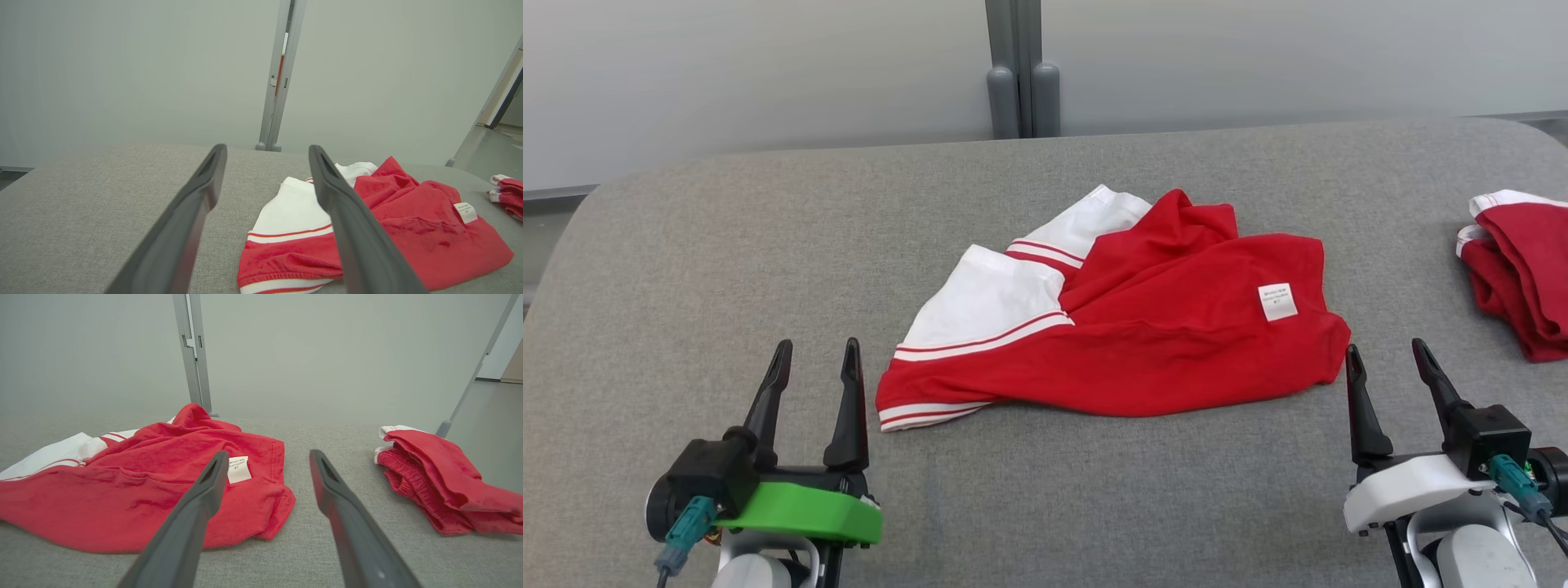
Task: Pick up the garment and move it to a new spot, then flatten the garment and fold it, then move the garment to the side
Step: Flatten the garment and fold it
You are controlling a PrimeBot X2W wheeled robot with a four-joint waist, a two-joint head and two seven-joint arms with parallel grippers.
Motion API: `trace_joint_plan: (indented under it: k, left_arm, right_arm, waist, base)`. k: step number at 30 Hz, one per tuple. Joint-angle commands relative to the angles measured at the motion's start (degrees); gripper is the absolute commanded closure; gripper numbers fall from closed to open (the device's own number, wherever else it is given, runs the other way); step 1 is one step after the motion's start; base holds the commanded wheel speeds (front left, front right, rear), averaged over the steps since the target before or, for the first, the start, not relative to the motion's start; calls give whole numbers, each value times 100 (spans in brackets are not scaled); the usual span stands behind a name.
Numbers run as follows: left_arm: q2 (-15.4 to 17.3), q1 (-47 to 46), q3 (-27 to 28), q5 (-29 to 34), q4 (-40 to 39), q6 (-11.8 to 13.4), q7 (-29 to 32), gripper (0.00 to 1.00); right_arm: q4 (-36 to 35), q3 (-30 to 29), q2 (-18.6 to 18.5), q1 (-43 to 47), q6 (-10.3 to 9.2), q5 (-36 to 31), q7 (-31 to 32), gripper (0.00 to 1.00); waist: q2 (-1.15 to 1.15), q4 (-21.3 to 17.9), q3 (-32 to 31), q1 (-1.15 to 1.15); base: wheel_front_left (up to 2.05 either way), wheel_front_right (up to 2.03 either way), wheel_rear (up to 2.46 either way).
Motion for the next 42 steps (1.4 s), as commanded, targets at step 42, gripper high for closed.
trace_joint_plan:
  k: [42]
  left_arm:
    - [312,-4551,-1583,-926,4679,-22,1373,0]
  right_arm:
    - [1450,1409,-1082,-3059,-12,905,1673,0]
  waist:
    - [0,-701,2034,0]
  base:
    - [0,0,0]
